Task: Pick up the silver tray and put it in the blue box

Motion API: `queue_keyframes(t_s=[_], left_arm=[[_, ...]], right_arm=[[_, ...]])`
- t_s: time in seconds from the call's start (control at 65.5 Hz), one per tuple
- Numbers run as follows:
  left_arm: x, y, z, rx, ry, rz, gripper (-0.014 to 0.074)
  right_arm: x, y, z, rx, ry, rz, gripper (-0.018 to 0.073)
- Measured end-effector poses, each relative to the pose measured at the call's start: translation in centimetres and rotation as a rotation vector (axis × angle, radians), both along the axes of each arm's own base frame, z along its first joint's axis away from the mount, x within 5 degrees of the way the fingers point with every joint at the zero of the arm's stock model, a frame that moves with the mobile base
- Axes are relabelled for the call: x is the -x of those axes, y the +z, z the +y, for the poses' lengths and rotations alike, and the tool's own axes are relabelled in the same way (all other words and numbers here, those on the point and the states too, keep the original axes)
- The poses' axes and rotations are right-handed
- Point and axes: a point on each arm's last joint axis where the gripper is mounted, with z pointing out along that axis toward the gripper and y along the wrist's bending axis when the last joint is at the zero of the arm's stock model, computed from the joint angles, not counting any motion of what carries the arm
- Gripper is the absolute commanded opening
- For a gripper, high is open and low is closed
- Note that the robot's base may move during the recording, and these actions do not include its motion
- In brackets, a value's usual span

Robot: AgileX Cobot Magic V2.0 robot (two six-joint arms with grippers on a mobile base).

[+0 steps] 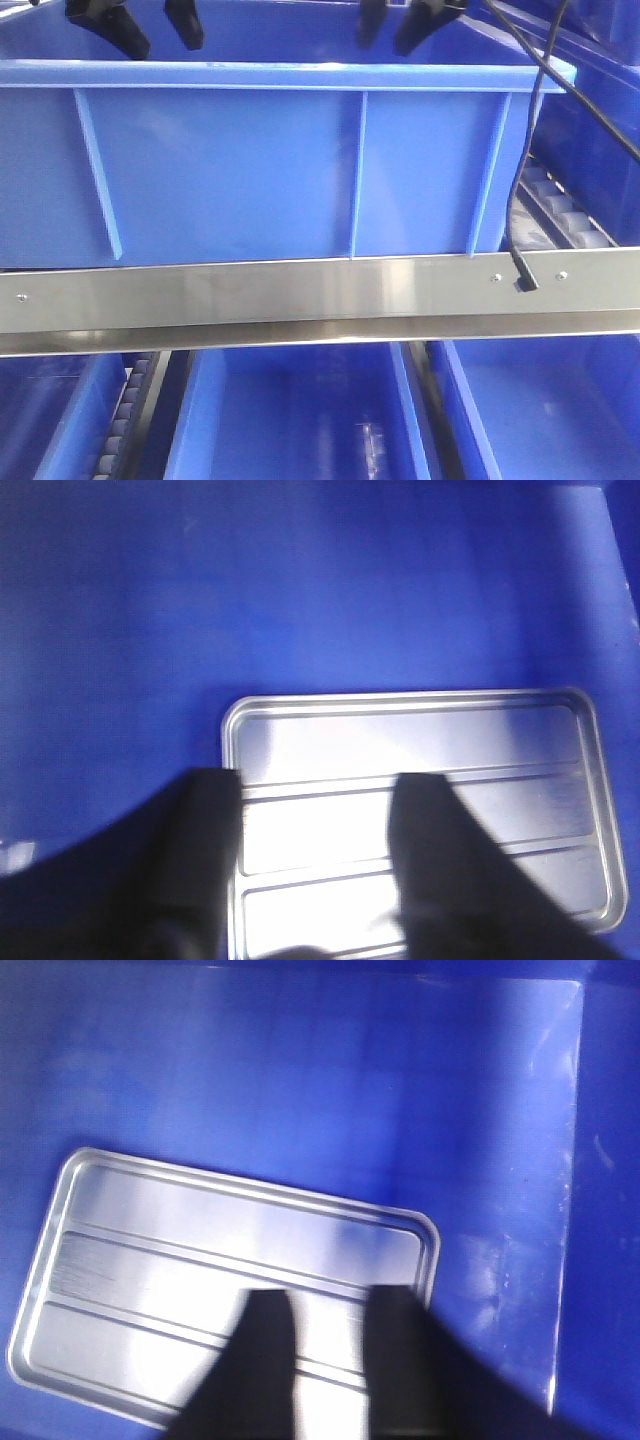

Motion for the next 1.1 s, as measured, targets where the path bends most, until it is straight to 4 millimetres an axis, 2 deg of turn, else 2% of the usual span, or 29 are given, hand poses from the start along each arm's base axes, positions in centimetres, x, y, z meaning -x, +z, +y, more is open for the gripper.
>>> queue_keyframes(t_s=[0.015,0.076,0.336,0.519,0.626,0.749,0.886,1.008,1.1], left_arm=[[0.0,0.0,0.0,0.0,0.0,0.0,0.0052],[0.0,0.0,0.0,0.001,0.0,-0.001,-0.0019],[0.7,0.4,0.3,-0.023,-0.003,0.035,-0.0007],[2.8,2.8,1.4,-0.033,0.007,-0.011,-0.0007],[4.5,3.8,2.0,0.019,0.038,-0.055,-0.0007],[6.8,3.8,3.0,0.051,0.052,-0.11,-0.0007],[10.0,2.8,4.2,0.082,0.053,-0.179,-0.0007],[13.3,1.7,5.5,0.121,0.052,-0.271,-0.0007],[16.3,0.4,6.7,0.144,0.05,-0.341,-0.0007]], right_arm=[[0.0,0.0,0.0,0.0,0.0,0.0,0.0038],[0.0,0.0,0.0,0.0,0.001,-0.004,0.0057],[0.2,0.3,-0.1,0.0,0.001,-0.003,0.0058],[1.6,2.4,-0.7,-0.009,0.001,-0.037,0.0058],[2.7,2.5,-0.8,-0.013,0.008,-0.08,0.0058],[4.9,2.3,-1.3,-0.028,0.018,-0.139,0.0058],[8.1,2.4,-2.1,-0.075,0.028,-0.254,0.0058],[11.6,2.0,-3.6,-0.116,0.027,-0.351,0.0058],[15.0,0.6,-5.2,-0.144,0.026,-0.425,0.0058]])
